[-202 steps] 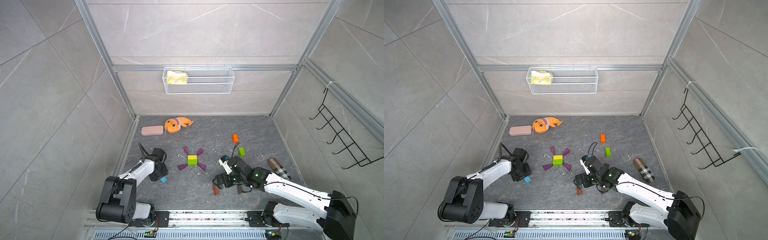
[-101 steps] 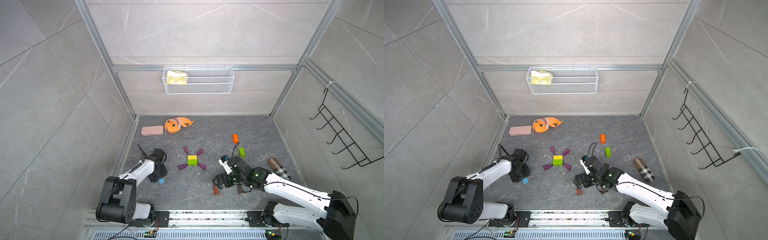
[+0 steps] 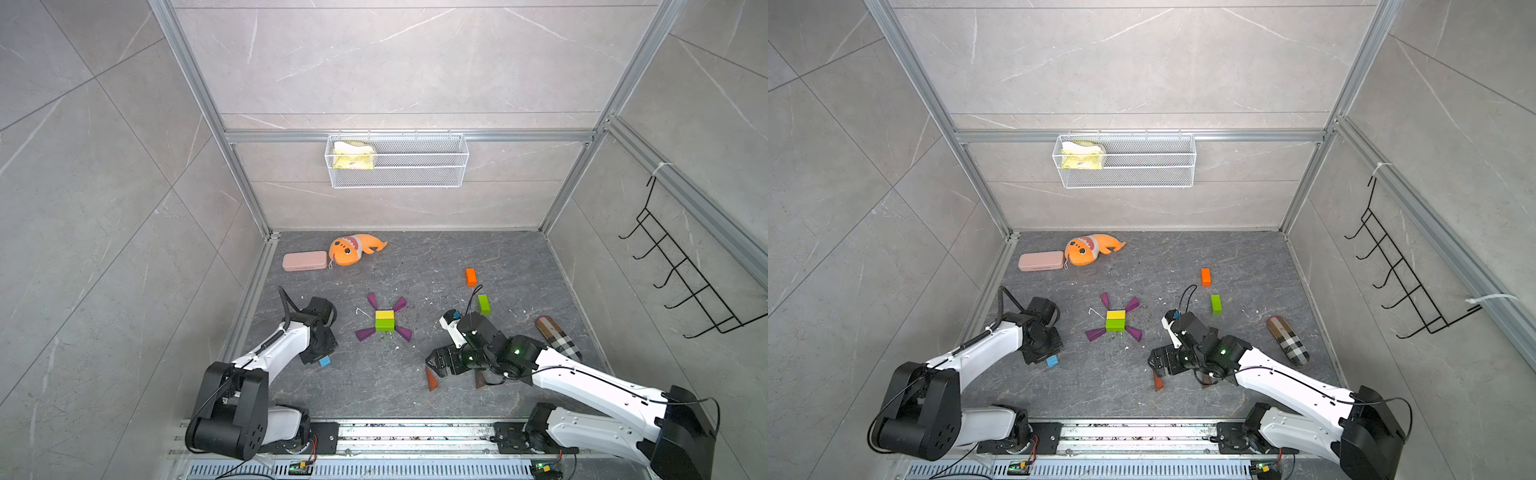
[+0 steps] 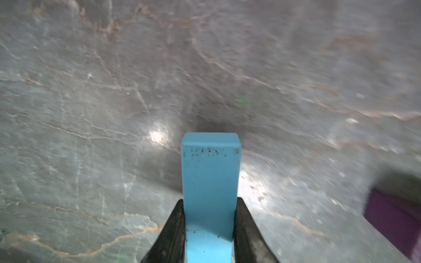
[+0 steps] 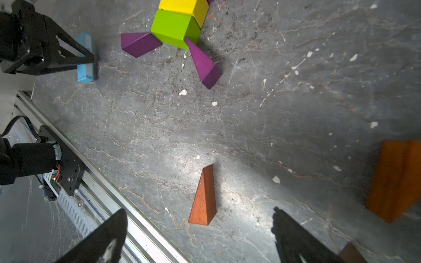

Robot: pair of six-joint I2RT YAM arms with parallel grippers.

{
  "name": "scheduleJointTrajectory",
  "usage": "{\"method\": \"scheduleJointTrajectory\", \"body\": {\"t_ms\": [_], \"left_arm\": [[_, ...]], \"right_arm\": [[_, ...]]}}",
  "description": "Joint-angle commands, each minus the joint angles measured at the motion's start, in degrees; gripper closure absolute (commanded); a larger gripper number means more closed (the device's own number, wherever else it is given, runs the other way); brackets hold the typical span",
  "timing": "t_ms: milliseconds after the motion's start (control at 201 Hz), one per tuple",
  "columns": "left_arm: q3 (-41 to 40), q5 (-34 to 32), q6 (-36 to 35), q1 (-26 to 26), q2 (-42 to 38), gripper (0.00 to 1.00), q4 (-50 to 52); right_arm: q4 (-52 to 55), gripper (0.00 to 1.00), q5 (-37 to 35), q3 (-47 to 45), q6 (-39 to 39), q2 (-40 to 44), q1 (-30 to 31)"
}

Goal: Assemble a small pinwheel with building blocks
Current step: Pick up the building block from the center of the board, then assemble the building block at the center of the board.

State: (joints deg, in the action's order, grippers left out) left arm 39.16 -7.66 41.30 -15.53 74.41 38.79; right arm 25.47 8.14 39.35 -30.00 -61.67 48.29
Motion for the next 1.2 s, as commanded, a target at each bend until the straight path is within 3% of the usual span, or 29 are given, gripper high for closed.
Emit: {"method": "scheduleJointTrajectory", "body": {"t_ms": [0,334,583,911,1190], "left_arm": [[4.9,-3.6,-0.7,-4.3,-2.9,0.76,5.3],[14.1,-7.6,7.5,-23.6,-2.3,0.76,13.6],[19.9,-8.7,13.7,-36.1,7.9,0.75,12.8],[21.2,-2.9,11.5,-37.9,19.7,0.74,2.4],[24.3,-2.1,11.6,-37.7,24.8,0.71,2.1]], "right_arm": [[1.9,0.0,-2.1,-1.6,-0.7,3.0,-1.0],[7.8,0.0,0.6,-2.8,-0.5,7.7,-4.4],[8.8,0.0,1.7,-6.4,-1.3,9.4,-4.4],[10.5,0.0,2.5,-6.2,-0.1,11.1,-4.4],[10.3,0.0,2.5,-6.3,-0.1,10.9,-4.4]]}}
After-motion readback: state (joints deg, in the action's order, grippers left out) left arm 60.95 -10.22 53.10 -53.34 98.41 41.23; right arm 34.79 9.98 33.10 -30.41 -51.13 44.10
